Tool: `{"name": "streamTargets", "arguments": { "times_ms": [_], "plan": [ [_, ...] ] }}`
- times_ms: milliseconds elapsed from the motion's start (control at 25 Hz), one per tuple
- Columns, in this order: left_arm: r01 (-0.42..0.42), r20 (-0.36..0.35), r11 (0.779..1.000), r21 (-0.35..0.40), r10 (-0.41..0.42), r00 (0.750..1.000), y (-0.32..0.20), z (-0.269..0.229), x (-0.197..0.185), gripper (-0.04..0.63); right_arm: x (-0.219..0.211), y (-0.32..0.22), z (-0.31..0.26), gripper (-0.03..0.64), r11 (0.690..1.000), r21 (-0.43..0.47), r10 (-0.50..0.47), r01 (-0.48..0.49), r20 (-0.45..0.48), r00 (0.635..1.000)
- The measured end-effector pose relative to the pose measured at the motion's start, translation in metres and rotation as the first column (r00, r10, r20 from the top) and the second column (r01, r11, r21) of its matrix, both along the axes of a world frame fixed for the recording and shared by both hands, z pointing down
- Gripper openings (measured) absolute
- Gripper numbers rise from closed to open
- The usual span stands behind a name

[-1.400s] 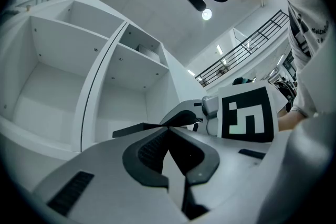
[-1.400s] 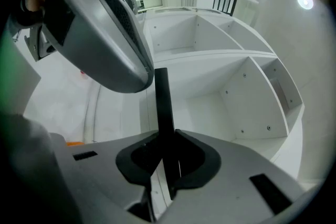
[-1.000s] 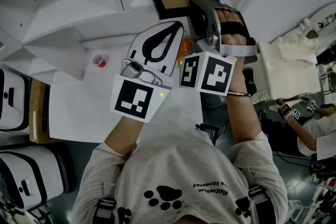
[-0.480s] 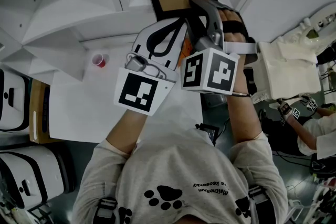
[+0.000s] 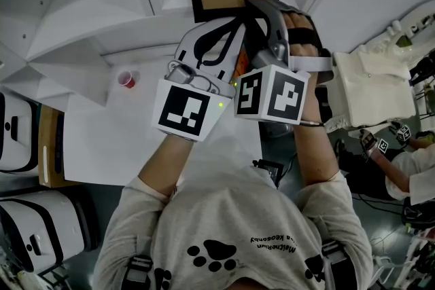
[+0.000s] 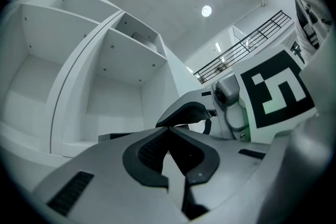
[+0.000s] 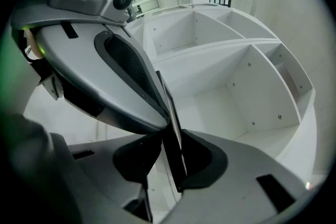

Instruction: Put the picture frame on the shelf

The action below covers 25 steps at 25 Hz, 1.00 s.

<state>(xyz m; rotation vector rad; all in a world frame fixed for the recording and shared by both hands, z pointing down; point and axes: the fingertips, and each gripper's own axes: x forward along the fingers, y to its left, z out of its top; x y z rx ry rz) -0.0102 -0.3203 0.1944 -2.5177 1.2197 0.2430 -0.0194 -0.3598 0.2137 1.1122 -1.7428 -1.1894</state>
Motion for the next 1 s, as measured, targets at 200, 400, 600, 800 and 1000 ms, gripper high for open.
{"name": "streamTargets", "arguments": {
  "times_ms": [200,400,600,800,1000],
  "plan": [
    [0.004,-0.003,1.000,-0.004,-0.004,1.000,-0.005,0.000,0.002,0.020,0.007,0.000,-0.001,0.114,1.000,0.010,0.013,-0.013,0.012,1.000],
    [0.006,-0.001,1.000,-0.005,-0.006,1.000,-0.010,0.001,0.006,0.020,0.013,0.000,0.000,0.114,1.000,0.017,0.024,-0.024,0.014,1.000],
    [0.000,0.010,1.000,-0.001,0.000,1.000,-0.015,0.000,0.013,0.020,0.021,0.000,0.000,0.114,0.999,0.025,0.037,-0.038,0.010,0.999],
    [0.000,0.040,1.000,-0.029,0.001,0.999,-0.020,0.005,0.018,0.020,0.027,0.000,0.001,0.114,0.998,0.037,0.042,-0.042,0.002,0.999],
    [0.004,0.052,0.999,-0.044,-0.001,0.999,-0.022,0.006,0.020,0.020,0.030,0.004,0.000,0.115,0.998,0.055,0.023,-0.023,-0.002,1.000]
  ]
}}
